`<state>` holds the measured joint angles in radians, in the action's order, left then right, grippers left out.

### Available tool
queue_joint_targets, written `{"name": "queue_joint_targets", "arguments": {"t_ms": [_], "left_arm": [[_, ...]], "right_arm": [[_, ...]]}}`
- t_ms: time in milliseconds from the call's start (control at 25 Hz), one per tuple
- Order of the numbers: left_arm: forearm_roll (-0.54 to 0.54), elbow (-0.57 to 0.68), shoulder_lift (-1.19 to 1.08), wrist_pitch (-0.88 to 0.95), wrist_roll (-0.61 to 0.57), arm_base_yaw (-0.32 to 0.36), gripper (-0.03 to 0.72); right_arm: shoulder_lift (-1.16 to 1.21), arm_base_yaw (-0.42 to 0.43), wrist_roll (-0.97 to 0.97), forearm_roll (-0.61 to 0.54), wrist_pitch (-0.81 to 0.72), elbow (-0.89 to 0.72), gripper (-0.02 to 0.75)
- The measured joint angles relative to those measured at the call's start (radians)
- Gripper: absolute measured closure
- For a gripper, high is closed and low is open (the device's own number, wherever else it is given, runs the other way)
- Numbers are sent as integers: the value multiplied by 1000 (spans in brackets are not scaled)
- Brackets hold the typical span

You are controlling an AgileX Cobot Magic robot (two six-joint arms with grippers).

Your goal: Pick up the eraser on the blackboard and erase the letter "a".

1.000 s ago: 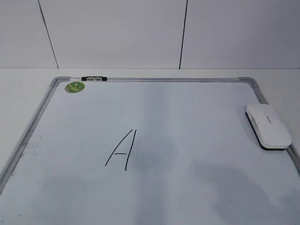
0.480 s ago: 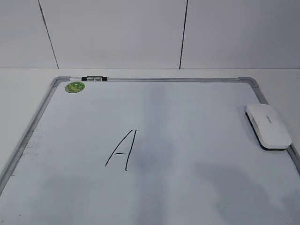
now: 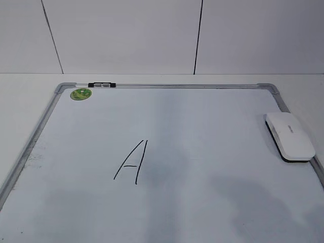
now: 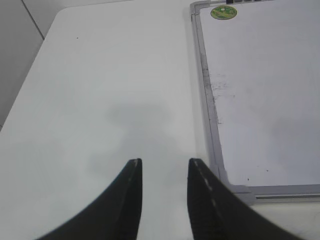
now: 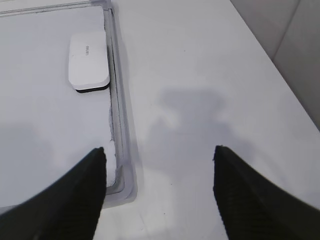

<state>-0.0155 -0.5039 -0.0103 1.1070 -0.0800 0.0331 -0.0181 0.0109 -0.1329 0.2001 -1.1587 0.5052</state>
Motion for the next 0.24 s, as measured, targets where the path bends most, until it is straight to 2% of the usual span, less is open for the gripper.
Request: {"name": "queue_joint_targets", "arguments": {"t_ms": [240], "left_arm": [[0, 0, 0, 0, 0, 0, 453]], "right_arm": [[0, 0, 0, 0, 0, 0, 197]]}}
